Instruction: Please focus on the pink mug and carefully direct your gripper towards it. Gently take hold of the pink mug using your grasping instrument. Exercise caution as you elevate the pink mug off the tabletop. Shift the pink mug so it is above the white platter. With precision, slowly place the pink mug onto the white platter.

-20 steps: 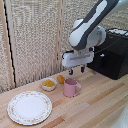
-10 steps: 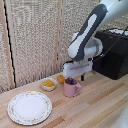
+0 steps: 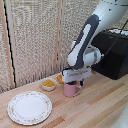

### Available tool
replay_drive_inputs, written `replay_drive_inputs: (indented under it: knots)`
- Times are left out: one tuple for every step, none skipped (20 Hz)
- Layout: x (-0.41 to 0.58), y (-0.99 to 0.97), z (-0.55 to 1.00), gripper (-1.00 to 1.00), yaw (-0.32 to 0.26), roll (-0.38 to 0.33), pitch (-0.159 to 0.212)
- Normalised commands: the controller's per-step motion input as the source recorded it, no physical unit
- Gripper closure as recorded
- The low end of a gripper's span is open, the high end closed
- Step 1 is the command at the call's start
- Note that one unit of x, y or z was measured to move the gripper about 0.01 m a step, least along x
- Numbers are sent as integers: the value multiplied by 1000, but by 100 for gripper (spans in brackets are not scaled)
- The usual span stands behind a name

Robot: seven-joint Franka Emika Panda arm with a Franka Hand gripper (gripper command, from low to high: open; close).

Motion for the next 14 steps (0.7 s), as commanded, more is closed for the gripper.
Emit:
replay_drive_inputs:
  knots:
    - [-34, 0, 0, 100, 0, 0, 0]
    - [0, 0, 0, 100, 0, 0, 0]
    - [0, 0, 0, 100, 0, 0, 0]
    - [0, 0, 0, 100, 0, 0, 0]
    - [0, 26, 0, 100, 0, 0, -12]
    - [0, 0, 0, 100, 0, 0, -32]
    - [0, 6, 0, 100, 0, 0, -41]
    - [0, 20, 0, 100, 0, 0, -56]
    - [0, 11, 0, 100, 0, 0, -55]
    - [0, 9, 0, 100, 0, 0, -55]
    - [0, 26, 0, 100, 0, 0, -60]
    - [0, 26, 6, 100, 0, 0, -68]
    - [0, 26, 60, 100, 0, 0, -63]
    - [0, 20, 137, 100, 0, 0, -50]
